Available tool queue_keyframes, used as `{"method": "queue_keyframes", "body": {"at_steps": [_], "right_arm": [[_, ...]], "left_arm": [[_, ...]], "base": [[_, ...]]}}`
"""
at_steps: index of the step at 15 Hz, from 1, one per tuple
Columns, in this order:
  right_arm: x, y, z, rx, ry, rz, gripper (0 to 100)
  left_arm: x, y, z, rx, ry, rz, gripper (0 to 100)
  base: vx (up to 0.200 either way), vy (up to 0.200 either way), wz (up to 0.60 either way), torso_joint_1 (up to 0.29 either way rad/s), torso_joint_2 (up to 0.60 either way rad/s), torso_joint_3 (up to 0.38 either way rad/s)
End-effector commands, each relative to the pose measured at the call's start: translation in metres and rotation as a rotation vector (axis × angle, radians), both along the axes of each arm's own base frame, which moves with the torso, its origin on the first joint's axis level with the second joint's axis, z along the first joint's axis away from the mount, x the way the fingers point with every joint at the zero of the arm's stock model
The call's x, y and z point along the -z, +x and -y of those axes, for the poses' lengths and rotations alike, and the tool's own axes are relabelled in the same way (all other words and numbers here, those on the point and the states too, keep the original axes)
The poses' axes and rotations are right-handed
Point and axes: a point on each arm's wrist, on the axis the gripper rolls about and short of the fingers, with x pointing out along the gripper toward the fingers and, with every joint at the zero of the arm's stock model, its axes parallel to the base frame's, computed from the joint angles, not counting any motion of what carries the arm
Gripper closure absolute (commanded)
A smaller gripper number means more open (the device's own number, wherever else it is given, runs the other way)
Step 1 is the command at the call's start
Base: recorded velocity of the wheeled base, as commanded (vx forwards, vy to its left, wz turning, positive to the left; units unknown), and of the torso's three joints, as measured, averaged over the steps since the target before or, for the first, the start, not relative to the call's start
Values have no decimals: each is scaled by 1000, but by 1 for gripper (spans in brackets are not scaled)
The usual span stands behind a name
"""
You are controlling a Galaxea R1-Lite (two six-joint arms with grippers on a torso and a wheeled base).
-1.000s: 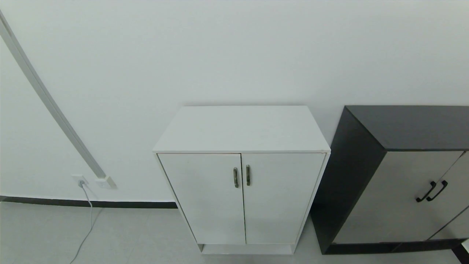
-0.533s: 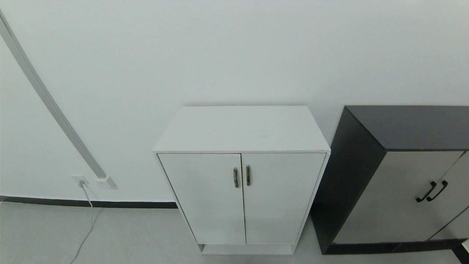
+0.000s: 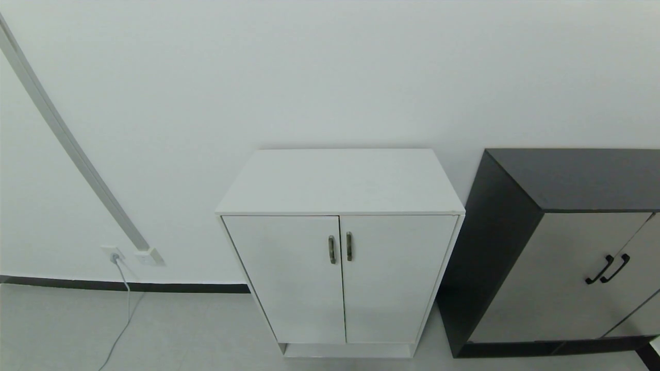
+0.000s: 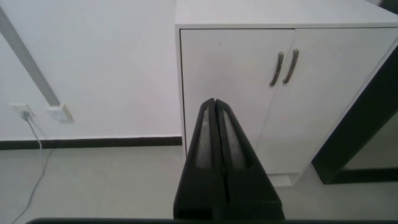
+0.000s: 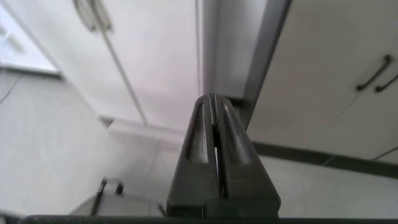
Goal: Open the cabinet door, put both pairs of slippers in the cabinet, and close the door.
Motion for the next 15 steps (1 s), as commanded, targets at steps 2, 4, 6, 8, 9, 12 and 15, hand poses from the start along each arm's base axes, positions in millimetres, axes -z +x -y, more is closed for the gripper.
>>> {"method": "queue_keyframes", "body": {"at_steps": [2,4,6,8,9,12,15], "right_arm": [[1,-6,0,29,13,79,100],[1,-6,0,34,34,78,100],[2,-10,0,96,24,132,100],[3,-13,0,128,2,163,100],[2,-13,0,134,38,165,100],[2,-13,0,155,102,163,100],[2,-13,2,226,106,171,100]], "left_arm": [[0,0,0,-2,1,-1,100],[0,0,-1,-23,1,-1,100],[0,0,-1,-28,-2,-1,100],[0,0,-1,-28,-3,-1,100],[0,0,-1,-28,-5,-1,100],[0,0,-1,-28,-6,-1,100],[0,0,-1,-29,-8,-1,100]], "base": [[0,0,0,0,0,0],[0,0,0,0,0,0],[0,0,0,0,0,0],[0,0,0,0,0,0],[0,0,0,0,0,0],[0,0,0,0,0,0],[0,0,0,0,0,0]]}}
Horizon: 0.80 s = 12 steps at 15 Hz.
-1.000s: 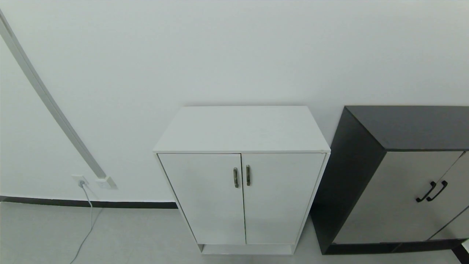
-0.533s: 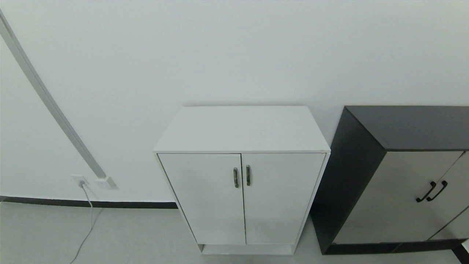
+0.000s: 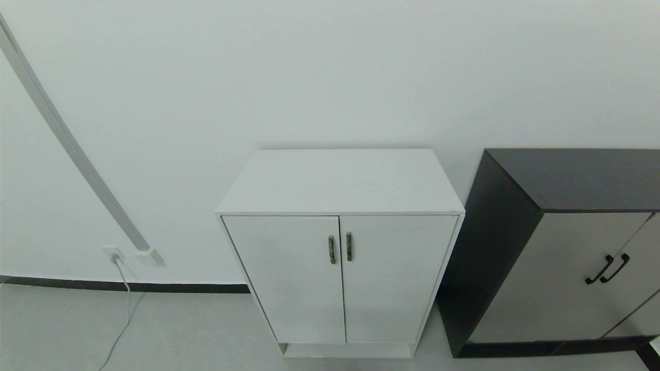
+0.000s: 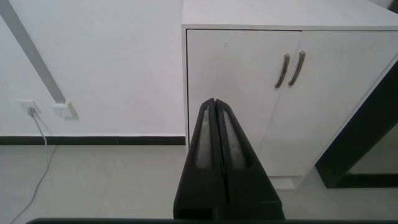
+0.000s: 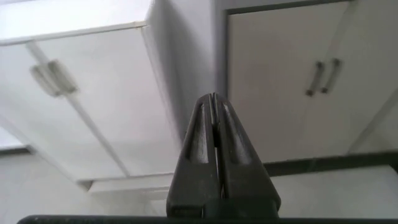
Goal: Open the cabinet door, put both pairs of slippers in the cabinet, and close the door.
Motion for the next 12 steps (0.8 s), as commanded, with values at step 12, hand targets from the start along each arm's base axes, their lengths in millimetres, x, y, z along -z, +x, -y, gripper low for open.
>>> {"method": "queue_keyframes", "body": {"at_steps": [12], "right_arm": [[0,0,0,-9,-6,-1,100]], "left_arm": [[0,0,0,5,6,-2,100]], "base": [[0,0,0,0,0,0]]}}
